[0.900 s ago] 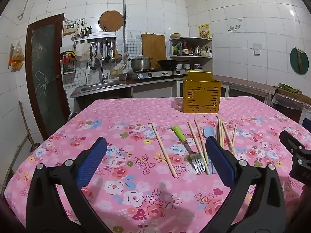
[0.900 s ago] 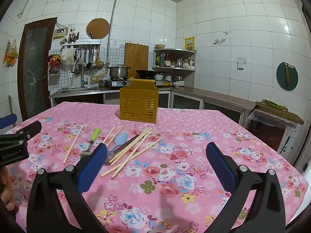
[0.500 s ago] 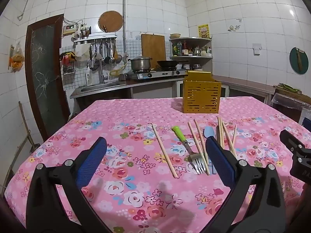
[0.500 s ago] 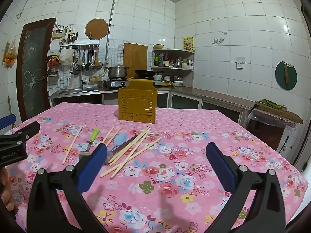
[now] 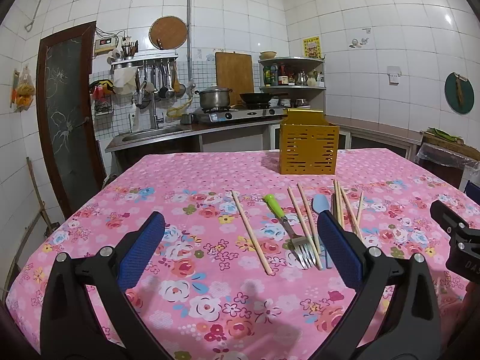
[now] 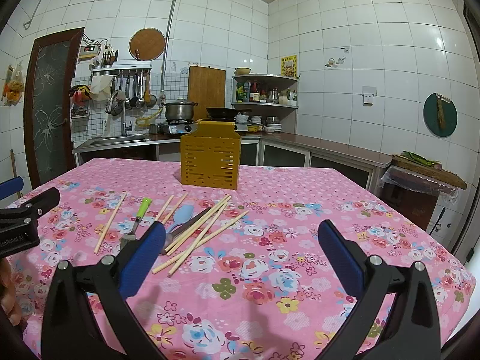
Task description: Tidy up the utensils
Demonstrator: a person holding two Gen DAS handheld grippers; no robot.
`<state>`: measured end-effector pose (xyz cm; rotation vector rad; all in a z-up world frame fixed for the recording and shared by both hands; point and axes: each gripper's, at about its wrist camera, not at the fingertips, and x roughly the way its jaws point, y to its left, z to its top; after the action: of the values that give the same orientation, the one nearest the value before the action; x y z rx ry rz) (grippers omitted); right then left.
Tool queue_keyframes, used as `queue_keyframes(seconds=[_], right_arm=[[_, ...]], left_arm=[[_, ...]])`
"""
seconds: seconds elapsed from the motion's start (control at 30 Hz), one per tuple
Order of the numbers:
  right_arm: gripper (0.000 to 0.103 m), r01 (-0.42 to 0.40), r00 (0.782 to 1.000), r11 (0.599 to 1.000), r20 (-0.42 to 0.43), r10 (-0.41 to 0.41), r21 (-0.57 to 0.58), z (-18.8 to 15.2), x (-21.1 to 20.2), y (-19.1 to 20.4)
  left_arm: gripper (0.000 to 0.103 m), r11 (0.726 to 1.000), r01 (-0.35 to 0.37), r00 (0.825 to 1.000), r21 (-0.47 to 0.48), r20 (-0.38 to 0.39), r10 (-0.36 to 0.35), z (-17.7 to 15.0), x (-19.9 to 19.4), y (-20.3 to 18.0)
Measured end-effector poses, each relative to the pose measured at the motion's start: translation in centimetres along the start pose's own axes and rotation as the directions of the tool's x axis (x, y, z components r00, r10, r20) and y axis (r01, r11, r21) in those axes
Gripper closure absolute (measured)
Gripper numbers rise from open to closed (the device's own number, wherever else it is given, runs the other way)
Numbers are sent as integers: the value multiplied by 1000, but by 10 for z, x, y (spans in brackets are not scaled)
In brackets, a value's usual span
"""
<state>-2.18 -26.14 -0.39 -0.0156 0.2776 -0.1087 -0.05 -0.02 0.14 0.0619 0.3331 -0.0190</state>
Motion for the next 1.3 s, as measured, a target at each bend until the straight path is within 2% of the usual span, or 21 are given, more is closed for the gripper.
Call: queue_keyframes(seconds=[1.3], right_arm=[[4, 14, 1000, 1000, 9, -15, 23, -3, 0, -4]], left_arm=[[5, 1000, 11, 1000, -10, 17, -11, 1, -1, 0]])
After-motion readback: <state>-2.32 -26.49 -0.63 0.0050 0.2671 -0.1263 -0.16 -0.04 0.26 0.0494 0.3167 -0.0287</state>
